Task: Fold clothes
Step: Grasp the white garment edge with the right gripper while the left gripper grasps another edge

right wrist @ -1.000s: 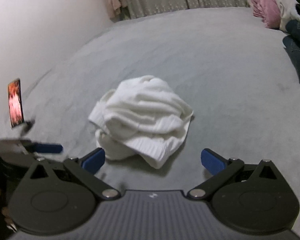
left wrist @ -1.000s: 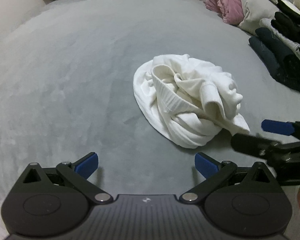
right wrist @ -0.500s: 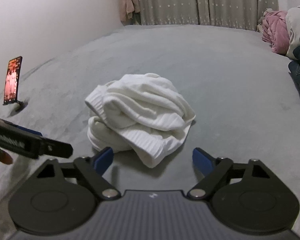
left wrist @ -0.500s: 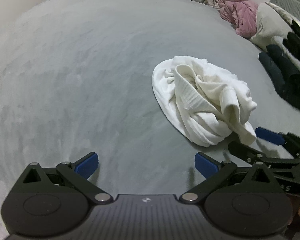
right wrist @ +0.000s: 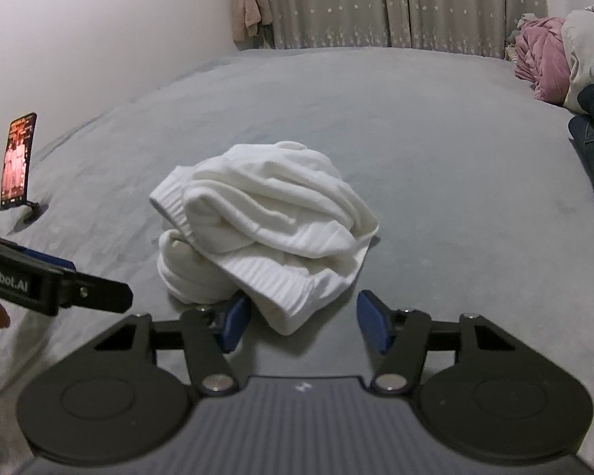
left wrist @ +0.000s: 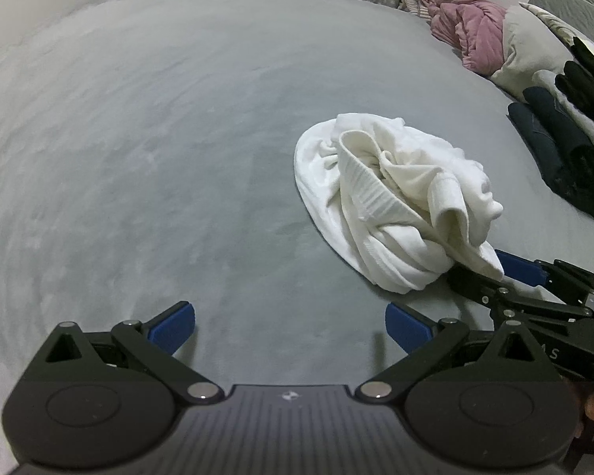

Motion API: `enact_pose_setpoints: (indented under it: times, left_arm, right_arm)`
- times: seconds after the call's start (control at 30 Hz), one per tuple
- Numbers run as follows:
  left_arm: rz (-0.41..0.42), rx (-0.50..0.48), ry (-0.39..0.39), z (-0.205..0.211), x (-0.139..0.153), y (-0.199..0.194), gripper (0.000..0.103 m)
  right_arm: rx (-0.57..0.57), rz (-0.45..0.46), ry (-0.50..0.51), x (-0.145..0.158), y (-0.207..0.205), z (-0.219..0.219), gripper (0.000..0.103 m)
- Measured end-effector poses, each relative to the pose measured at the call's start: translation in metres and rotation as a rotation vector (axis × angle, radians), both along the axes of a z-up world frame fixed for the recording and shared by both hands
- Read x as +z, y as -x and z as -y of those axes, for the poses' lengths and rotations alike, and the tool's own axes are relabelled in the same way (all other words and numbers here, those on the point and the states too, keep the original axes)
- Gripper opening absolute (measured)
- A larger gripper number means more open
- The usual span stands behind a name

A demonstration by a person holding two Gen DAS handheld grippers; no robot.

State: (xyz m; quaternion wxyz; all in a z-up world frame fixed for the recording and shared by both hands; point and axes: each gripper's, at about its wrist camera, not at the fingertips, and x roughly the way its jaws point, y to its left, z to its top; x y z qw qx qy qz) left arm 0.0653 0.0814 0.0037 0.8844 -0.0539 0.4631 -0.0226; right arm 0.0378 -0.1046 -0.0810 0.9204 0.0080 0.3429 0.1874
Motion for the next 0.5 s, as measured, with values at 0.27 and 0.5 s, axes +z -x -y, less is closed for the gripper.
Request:
enact_pose_setpoints:
  times: [0.27, 0.5]
  left_arm:
    - [-0.004, -0.017, -0.015, 0.007, -0.001, -0.002, 0.102]
    - [0.016, -0.016, 0.013, 0.002, 0.004, -0.001, 0.102]
  right_arm:
    - [0.008, -0.015, -0.022, 0.001, -0.004, 0.002, 0.026]
    - [0.015, -0.02, -0.05, 0.013, -0.001, 0.007, 0.014]
